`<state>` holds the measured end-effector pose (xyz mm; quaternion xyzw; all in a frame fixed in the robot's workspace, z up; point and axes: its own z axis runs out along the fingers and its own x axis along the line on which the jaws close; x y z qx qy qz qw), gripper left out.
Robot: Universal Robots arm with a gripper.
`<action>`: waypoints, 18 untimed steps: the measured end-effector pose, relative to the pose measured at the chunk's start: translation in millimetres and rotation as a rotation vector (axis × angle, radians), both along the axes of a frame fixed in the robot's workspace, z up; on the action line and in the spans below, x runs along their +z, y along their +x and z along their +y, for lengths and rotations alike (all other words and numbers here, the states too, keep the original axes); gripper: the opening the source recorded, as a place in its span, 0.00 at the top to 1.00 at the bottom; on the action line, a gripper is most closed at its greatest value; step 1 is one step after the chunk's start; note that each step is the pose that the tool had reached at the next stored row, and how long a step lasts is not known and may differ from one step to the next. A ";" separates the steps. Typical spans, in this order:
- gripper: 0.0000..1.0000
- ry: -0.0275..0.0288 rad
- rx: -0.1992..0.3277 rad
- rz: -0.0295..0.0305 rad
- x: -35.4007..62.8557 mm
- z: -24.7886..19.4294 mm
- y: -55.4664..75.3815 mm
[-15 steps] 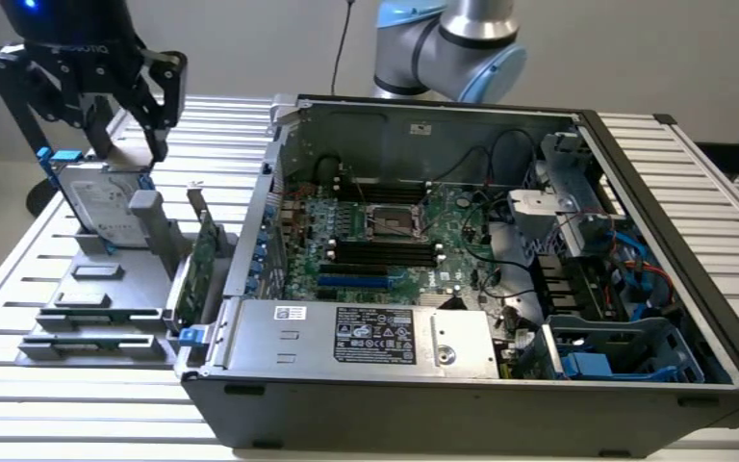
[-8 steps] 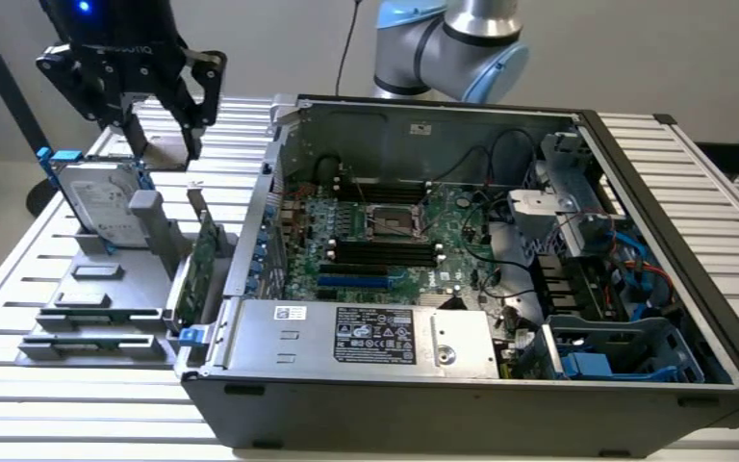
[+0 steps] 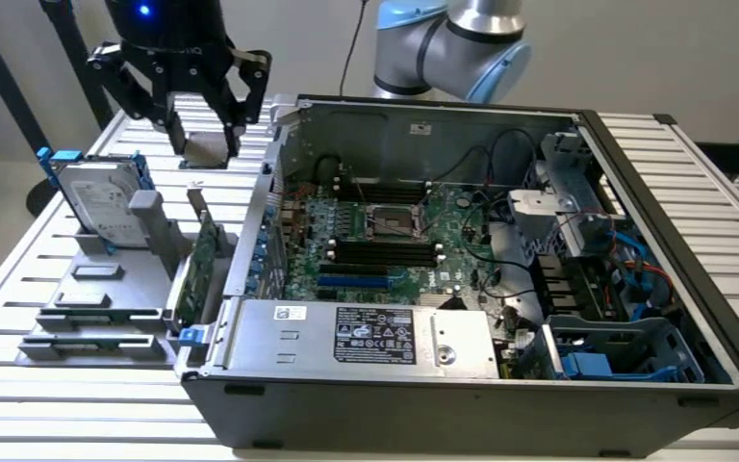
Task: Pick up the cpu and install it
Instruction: 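Pick up the cpu and move it towards the insertion slot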
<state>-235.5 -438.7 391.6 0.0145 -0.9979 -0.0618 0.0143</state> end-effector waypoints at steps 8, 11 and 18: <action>0.45 0.0090 0.000 0.0001 -0.1 0.3 36.4; 0.45 0.0090 0.000 0.0002 -2.3 1.6 49.8; 0.45 0.0090 0.000 0.0002 -15.1 15.2 81.9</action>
